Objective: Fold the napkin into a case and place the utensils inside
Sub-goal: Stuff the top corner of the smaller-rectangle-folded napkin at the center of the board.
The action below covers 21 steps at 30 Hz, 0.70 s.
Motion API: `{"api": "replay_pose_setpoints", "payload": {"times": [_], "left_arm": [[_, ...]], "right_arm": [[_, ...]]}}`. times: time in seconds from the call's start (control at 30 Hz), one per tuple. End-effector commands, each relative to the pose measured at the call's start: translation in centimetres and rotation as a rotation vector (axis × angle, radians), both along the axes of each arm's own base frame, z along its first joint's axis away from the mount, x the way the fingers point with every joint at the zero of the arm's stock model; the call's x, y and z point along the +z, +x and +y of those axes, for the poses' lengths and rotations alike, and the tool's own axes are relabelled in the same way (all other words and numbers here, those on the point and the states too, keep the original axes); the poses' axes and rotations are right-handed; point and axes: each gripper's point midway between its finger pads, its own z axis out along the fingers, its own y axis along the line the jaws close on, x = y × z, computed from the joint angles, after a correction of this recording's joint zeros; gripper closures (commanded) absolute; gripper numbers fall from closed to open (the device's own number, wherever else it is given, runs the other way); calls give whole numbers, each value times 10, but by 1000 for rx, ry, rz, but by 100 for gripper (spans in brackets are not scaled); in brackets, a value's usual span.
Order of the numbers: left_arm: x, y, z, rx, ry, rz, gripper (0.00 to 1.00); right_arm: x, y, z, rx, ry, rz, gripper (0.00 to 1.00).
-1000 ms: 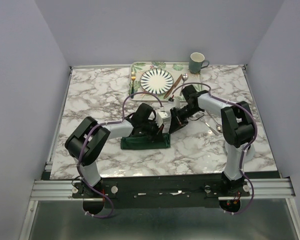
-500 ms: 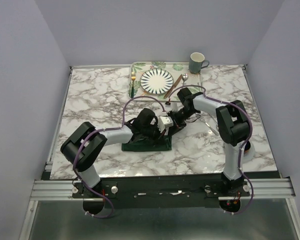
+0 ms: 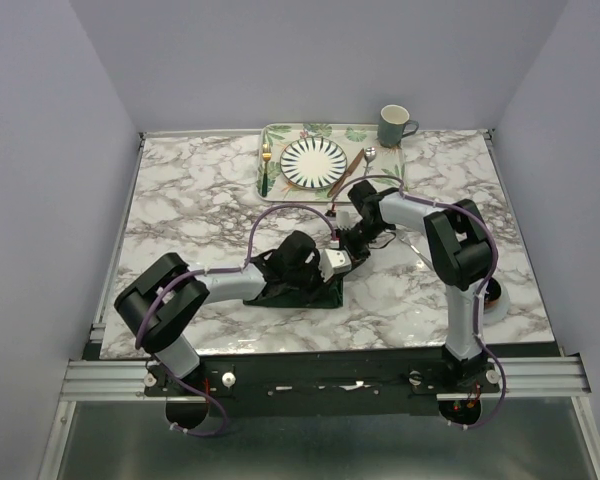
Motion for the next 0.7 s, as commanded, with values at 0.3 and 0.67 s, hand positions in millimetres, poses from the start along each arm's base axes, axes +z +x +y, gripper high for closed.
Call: {"api": "replay_pose_setpoints", "payload": {"times": [0.3, 0.67], "left_arm": [[-1, -11, 13, 77, 47, 75, 100], [-13, -11, 12, 119, 69, 196, 100]], "right_arm": [[-28, 16, -16, 57, -144, -127, 82], [-24, 36, -8, 51, -139, -168, 82]]}}
